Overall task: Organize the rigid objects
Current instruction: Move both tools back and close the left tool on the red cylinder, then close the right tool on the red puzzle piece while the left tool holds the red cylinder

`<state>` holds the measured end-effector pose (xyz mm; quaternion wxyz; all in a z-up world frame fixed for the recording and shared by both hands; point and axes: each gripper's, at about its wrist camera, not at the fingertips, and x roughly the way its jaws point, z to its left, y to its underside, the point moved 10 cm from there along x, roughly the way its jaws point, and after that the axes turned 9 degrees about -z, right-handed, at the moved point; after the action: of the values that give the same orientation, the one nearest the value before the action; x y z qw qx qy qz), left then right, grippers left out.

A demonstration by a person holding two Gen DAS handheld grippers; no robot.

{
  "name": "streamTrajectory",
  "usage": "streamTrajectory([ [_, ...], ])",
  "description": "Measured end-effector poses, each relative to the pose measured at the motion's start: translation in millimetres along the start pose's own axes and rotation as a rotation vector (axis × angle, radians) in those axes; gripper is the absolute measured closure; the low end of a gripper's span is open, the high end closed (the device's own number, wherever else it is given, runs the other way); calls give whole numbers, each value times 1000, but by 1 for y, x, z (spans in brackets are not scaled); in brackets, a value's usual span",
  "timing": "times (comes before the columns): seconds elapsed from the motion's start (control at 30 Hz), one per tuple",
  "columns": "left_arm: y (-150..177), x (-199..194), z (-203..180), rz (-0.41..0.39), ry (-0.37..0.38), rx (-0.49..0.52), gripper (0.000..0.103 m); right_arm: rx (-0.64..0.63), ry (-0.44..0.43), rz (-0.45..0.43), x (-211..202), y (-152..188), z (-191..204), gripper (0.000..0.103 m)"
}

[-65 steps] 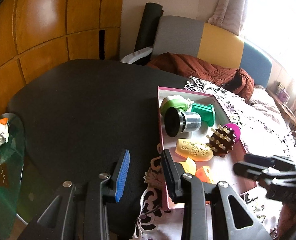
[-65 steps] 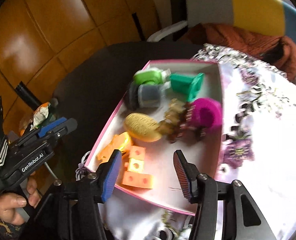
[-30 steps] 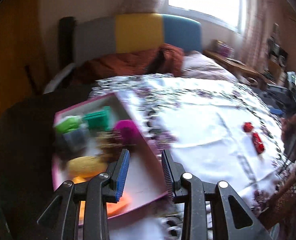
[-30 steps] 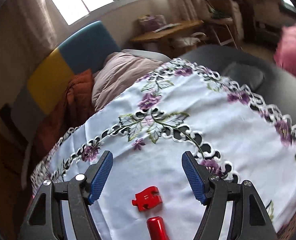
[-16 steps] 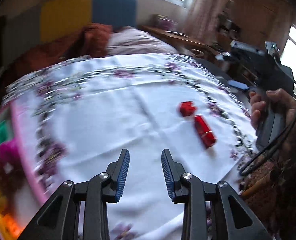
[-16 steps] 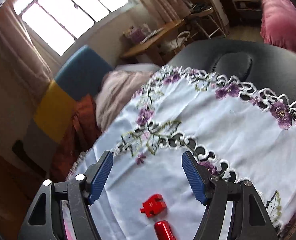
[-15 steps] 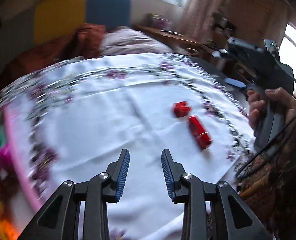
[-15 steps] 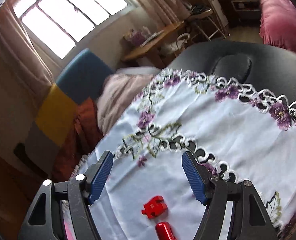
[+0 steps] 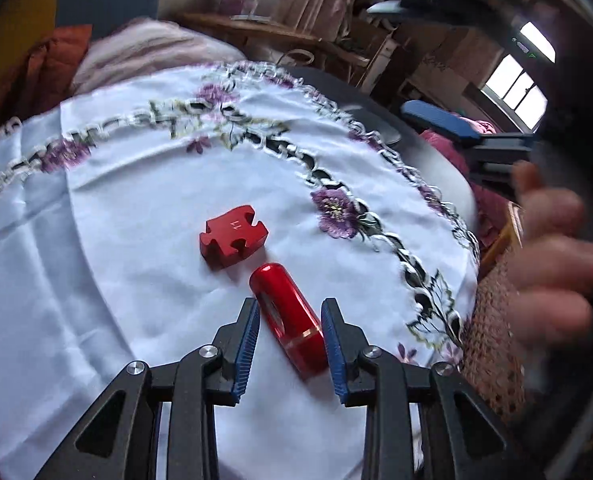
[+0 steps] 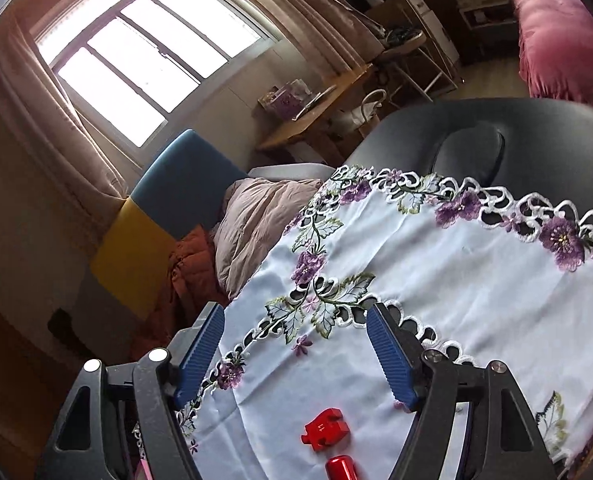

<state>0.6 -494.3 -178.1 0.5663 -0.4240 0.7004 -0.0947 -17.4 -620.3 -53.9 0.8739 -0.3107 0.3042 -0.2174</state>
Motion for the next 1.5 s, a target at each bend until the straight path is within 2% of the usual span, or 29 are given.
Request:
streamTrajectory([
  [0.1,-1,11,3,15,-3,-32,70,5,2,17,4,2,-2,29],
  [0.17,6,20,6,54,-12,-50,69,3,11,25,6,4,-4,28],
  [0.2,5,21,6,34,-16,-47,70,-1,17,35,8,6,-5,29],
  [0.27,6,20,8,31,-35,-41,78,-6,25,52,11,9,-6,29],
  [0.33,8,11,14,13,-66,-37,78,-1,27,73,14,14,-7,29],
  [0.43,15,-11,26,-19,-107,-48,78,-4,51,148,25,28,-12,28],
  [0.53,23,-39,43,-55,-160,-84,78,3,56,301,42,59,-15,28],
  [0.57,27,-49,52,-66,-187,-99,78,-15,71,358,47,71,-16,28],
  [0.7,51,-93,92,-114,-315,-160,78,-144,111,483,57,104,-11,28],
  [0.8,67,-113,114,-138,-386,-198,78,-266,134,544,60,125,-7,28],
  [0.93,82,-118,128,-153,-413,-196,78,-387,182,604,65,144,-9,28],
  [1.13,85,-114,122,-175,-449,-95,78,-528,232,627,69,156,-11,28],
  [1.17,85,-112,123,-183,-449,-92,78,-560,234,623,70,158,-10,30],
  [1.2,85,-113,123,-192,-446,-98,78,-607,239,625,70,161,-9,36],
  [1.23,84,-113,124,-197,-442,-105,78,-657,252,619,70,163,-9,57],
  [1.27,84,-113,125,-201,-439,-111,78,-715,269,602,69,164,-7,57],
  [1.37,85,-115,124,-211,-436,-112,78,-713,206,597,64,168,5,57],
  [1.43,86,-116,123,-220,-435,-116,78,-692,107,566,60,167,25,57],
  [1.47,87,-116,123,-223,-435,-117,78,-692,42,578,56,174,35,57],
  [1.5,86,-116,123,-225,-436,-114,78,-703,22,597,55,181,39,57],
])
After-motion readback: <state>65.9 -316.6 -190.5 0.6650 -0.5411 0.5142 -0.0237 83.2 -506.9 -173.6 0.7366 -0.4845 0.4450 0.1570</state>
